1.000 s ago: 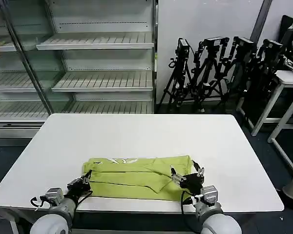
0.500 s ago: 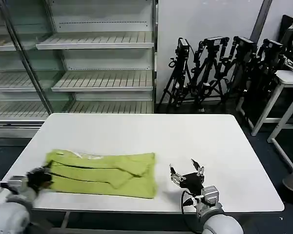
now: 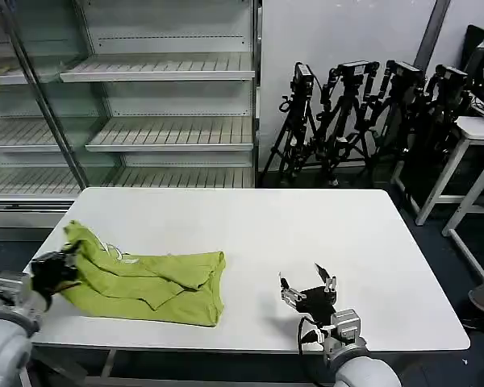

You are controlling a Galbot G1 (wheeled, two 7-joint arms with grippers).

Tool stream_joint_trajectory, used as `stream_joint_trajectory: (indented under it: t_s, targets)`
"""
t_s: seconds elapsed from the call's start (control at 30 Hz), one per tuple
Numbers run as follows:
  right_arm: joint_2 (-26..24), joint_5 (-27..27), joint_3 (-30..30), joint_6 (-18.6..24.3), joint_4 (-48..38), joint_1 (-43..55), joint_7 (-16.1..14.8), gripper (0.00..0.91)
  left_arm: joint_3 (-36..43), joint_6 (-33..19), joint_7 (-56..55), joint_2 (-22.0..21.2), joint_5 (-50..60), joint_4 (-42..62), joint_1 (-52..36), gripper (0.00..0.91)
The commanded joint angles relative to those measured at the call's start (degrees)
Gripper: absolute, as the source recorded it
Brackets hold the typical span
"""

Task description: Fold and organize the clothes.

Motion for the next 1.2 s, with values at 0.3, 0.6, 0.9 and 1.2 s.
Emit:
stream_joint_trajectory:
  t_s: [0.3, 0.6, 0.9, 1.2]
  targets:
    - [0.12, -0.61, 2.25, 0.14, 1.00, -2.37, 0.04, 0.907, 32.19, 0.92, -0.82, -8.23, 7.85, 0.02, -10.95, 0.020]
    - [0.18, -0.61, 2.77, 0.17, 0.92, -2.54, 0.00, 0.907, 34.88, 0.95, -0.59, -9.74, 7.98, 2.41, -13.18, 0.020]
    - [0.24, -0.62, 2.41, 0.13, 1.03, -2.34, 0.00, 0.907, 34.98, 0.96, -1.96, -10.17, 8.20, 3.03, -13.26, 0.907]
    - [0.32, -0.60, 2.41, 0.15, 0.80, -2.17, -0.07, 0.907, 33.20, -2.03, -1.98, -10.79, 5.23, -2.67, -12.58, 0.907]
